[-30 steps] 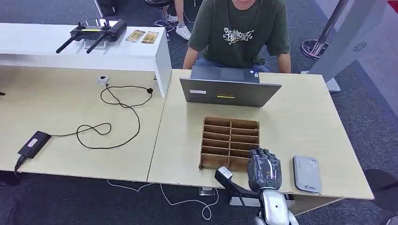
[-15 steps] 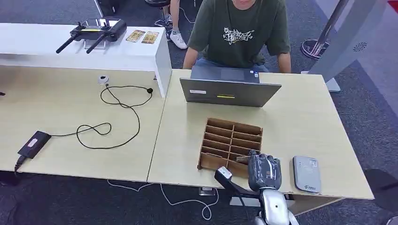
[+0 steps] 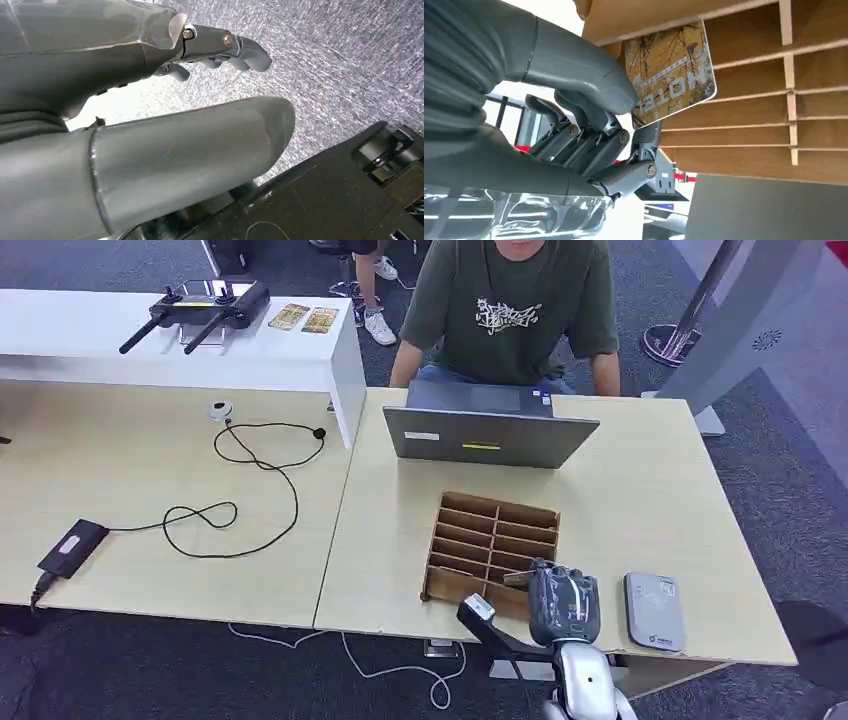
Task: Pass the card to the sensor for recognition and then transmit it.
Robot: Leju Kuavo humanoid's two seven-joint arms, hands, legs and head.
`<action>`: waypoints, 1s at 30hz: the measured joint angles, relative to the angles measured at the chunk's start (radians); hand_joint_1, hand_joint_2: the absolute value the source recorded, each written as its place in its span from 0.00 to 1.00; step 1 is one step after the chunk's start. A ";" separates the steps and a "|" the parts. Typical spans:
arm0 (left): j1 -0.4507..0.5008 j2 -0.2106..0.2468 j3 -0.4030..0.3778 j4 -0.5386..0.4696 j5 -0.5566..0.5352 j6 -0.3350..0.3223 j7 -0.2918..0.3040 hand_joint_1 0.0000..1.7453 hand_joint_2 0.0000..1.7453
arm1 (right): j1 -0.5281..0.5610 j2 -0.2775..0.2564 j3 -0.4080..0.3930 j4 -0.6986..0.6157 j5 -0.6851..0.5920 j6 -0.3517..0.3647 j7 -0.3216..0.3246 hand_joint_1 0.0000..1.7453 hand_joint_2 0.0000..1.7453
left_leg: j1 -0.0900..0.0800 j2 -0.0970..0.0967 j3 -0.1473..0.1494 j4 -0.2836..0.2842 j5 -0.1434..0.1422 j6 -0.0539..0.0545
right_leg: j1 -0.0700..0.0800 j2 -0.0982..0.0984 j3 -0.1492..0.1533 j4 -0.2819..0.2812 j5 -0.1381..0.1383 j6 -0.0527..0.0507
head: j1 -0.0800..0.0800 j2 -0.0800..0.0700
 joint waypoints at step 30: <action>0.001 -0.007 0.000 0.000 -0.011 0.000 -0.010 0.00 0.00 | 0.027 0.078 -0.151 -0.105 -0.034 -0.181 -0.074 1.00 1.00 | 0.000 0.000 0.000 0.000 0.000 0.000 | 0.000 0.000 0.000 0.000 0.000 0.000 | 0.000 0.000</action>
